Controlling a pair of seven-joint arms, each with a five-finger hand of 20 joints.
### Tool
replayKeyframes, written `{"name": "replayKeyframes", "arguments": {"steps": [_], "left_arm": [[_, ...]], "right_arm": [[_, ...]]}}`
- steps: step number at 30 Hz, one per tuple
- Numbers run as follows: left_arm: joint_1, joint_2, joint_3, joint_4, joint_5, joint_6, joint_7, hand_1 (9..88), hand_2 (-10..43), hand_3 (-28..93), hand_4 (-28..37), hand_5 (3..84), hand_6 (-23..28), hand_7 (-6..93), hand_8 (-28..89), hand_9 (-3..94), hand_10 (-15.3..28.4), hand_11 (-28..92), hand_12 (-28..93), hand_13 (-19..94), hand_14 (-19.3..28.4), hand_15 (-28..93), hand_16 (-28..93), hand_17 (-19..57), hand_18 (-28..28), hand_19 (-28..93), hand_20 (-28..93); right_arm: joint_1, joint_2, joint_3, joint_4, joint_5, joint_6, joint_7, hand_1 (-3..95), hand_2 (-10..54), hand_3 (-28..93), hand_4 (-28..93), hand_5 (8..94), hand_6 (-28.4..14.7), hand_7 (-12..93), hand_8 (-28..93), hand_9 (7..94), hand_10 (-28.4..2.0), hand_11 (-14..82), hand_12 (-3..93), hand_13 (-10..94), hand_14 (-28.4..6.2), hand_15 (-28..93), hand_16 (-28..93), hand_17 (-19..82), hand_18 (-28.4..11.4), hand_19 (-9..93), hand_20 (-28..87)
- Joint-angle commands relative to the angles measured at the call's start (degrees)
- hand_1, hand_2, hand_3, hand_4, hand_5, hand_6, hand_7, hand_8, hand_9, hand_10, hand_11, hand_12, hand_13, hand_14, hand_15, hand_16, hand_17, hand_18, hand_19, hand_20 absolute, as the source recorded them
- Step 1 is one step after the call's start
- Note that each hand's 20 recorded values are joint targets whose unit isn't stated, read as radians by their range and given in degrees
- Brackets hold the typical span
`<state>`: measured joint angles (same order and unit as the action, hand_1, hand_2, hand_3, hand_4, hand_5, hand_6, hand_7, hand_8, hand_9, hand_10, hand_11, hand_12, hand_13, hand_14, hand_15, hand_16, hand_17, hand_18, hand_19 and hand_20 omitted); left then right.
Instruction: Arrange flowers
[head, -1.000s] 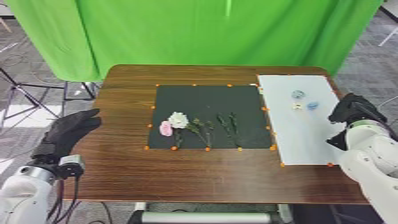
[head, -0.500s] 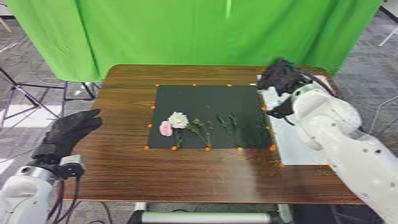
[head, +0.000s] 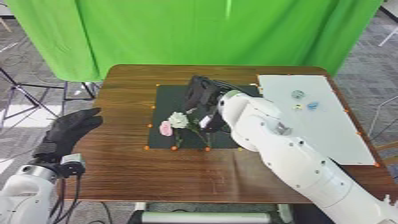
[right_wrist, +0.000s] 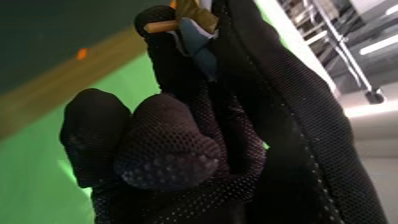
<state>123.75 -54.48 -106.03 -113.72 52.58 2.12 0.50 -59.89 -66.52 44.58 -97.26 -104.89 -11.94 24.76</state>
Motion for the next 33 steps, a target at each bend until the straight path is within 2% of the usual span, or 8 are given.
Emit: {"name": "replayKeyframes", "arguments": {"steps": [1, 3, 14, 24, 25, 31, 32, 33], "left_arm": [[-0.02, -0.01, 0.53, -0.01, -0.17, 1.08, 0.89, 29.6, 5.2, 62, -20.4, 45.6, 3.3, 14.0, -8, 45.8, 14.1, 22, 12, 36, 17.7, 14, 0, 2.6, 11.4, 10, 12], [-0.05, 0.04, 0.70, -0.09, -0.32, 1.69, 1.19, 29.7, 5.3, 62, -20.4, 45.7, 3.4, 13.9, -8, 45.8, 14.1, 22, 11, 36, 17.8, 14, 0, 2.6, 11.3, 10, 12], [-0.64, 0.11, 1.10, 0.23, 0.02, 1.12, 1.00, 29.5, 5.4, 62, -20.6, 45.7, 3.5, 14.0, -8, 45.8, 14.1, 22, 11, 36, 17.8, 15, 0, 2.6, 11.3, 10, 12], [-0.77, 0.11, 1.22, 0.32, 0.11, 0.57, 0.41, 29.4, 5.5, 62, -20.6, 45.6, 3.6, 14.0, -8, 45.9, 14.1, 22, 11, 35, 17.7, 15, 0, 2.6, 11.4, 10, 12], [-0.44, 0.10, 1.16, 0.13, 0.09, 0.75, 0.57, 29.4, 5.4, 62, -20.6, 45.6, 3.6, 14.0, -8, 45.9, 14.1, 22, 11, 35, 17.7, 15, 0, 2.6, 11.4, 10, 12], [-1.15, 0.35, 1.37, 0.45, 0.08, 0.34, 0.28, 29.4, 5.4, 62, -20.6, 45.6, 3.6, 14.0, -8, 45.7, 14.1, 22, 11, 35, 17.7, 15, 0, 2.5, 11.4, 10, 12], [-1.13, 0.34, 1.29, 0.45, 0.13, 0.27, 0.08, 29.3, 5.4, 62, -20.6, 45.5, 3.6, 13.9, -8, 45.7, 14.1, 22, 11, 35, 17.7, 15, 0, 2.5, 11.4, 10, 12], [-1.17, 0.37, 1.36, 0.51, 0.09, 0.32, 0.18, 29.4, 5.4, 62, -20.6, 45.5, 3.7, 13.9, -8, 45.7, 14.0, 22, 11, 35, 17.7, 15, 0, 2.5, 11.4, 10, 12]], "right_arm": [[-0.88, -3.08, -0.99, 2.74, -2.36, -1.79, -0.11, 65.8, -9.1, 51, -15, 80.7, -0.8, 14, 8, 84.3, -13.3, 4.1, 30.7, 91, -1.6, 65, 29, 63, -15.5, 93, 61], [-0.67, -3.62, -1.02, 3.80, -2.55, -2.47, -0.11, 65.6, -9.1, 51, -15, 80.6, -0.7, 14, 8, 84.2, -13.1, 4.1, 30.6, 91, -1.6, 65, 29, 63, -15.5, 93, 61], [-0.24, -4.24, -1.25, 7.18, -5.13, -3.86, 0.21, 64.7, -8.6, 52, -15, 80.0, 0.0, 14, 7, 83.4, -12.6, 4.3, 30.2, 90, -1.9, 65, 29, 62, -15.5, 93, 61], [-1.17, -2.81, -0.25, 5.52, -5.13, -3.21, 1.53, 64.3, -8.3, 52, -15, 79.6, 0.3, 15, 7, 83.0, -12.5, 4.6, 29.8, 90, -2.1, 66, 29, 62, -15.5, 93, 61], [-1.35, -2.64, -0.30, 5.25, -5.31, -3.27, 1.54, 64.2, -8.3, 52, -15, 79.6, 0.3, 15, 7, 83.1, -12.4, 4.6, 29.7, 90, -2.1, 66, 29, 62, -15.6, 93, 61], [-2.54, -1.67, -0.15, 3.76, -5.47, -3.36, 3.11, 64.1, -8.1, 52, -15, 79.4, 0.3, 15, 7, 82.8, -12.5, 4.7, 29.6, 90, -2.1, 66, 28, 62, -15.5, 93, 61], [-1.14, -3.68, 0.87, 8.19, -6.25, -4.65, 0.86, 64.2, -8.0, 52, -16, 79.4, 0.3, 15, 7, 82.7, -12.5, 4.7, 29.6, 90, -2.1, 66, 28, 62, -15.6, 93, 61], [-0.85, -3.65, -0.03, 8.11, -6.37, -4.17, 1.16, 64.1, -8.0, 52, -16, 79.2, 0.3, 15, 7, 82.7, -12.5, 4.7, 29.6, 90, -2.1, 66, 28, 62, -15.6, 93, 61]]}}
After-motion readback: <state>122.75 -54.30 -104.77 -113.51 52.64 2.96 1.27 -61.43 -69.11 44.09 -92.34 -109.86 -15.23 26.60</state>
